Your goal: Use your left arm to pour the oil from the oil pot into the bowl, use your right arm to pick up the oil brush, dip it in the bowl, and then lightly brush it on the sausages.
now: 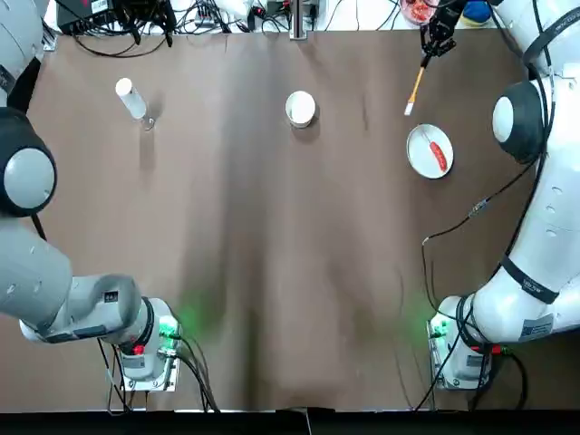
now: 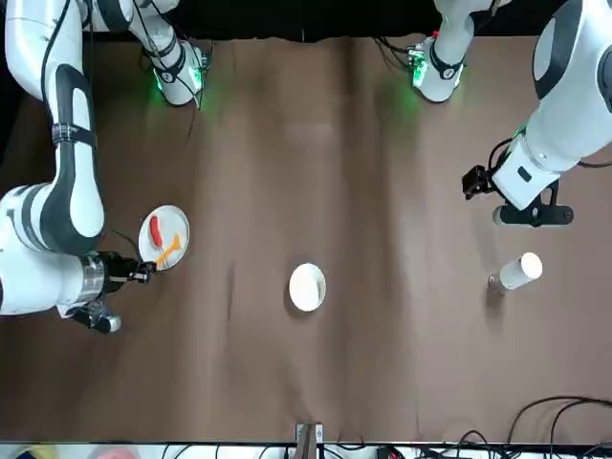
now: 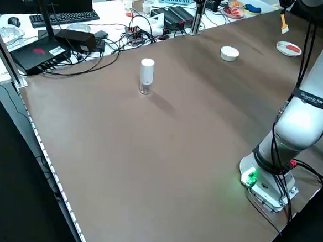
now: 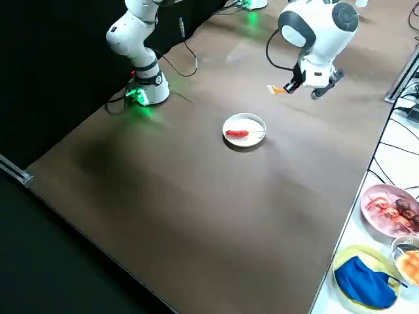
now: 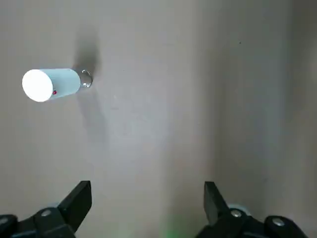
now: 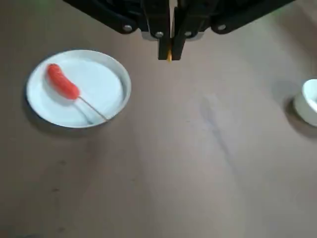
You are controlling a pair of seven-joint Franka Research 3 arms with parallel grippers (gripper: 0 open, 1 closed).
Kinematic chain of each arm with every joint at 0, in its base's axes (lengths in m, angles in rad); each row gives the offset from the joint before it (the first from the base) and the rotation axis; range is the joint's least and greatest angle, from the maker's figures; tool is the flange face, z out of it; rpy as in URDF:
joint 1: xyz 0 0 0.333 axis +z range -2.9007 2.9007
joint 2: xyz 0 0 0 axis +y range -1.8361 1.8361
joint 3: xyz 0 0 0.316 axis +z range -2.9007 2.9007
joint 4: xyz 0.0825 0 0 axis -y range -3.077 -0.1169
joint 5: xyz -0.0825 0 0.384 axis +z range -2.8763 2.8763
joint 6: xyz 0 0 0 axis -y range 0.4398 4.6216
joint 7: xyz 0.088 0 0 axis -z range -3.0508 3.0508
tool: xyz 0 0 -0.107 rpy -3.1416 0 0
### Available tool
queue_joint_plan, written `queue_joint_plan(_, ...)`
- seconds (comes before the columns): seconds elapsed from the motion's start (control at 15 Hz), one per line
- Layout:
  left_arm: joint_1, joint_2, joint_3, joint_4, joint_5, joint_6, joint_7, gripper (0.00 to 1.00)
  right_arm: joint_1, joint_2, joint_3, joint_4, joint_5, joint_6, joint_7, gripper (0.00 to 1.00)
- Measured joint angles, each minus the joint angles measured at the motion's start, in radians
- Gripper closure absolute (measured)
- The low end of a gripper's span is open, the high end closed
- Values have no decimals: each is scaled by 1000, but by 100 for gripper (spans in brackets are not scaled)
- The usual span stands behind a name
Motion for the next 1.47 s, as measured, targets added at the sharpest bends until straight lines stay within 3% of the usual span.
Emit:
queue_joint_plan(0.53,16,6,11,-1,0,-33,-2,0,-30,0,-20,-22,-176,-18,187,96)
queue_joint_plan(0.87,40,6,11,0,-1,-33,1,0,-35,0,-36,-36,-365,-25,306,96)
queue_joint_plan(1.07,40,6,8,0,-1,-36,7,0,-22,4,-33,-93,-478,-24,314,96)
queue_joint_plan(1.47,40,8,10,-1,-1,-38,9,0,52,41,-31,-193,-521,10,416,96)
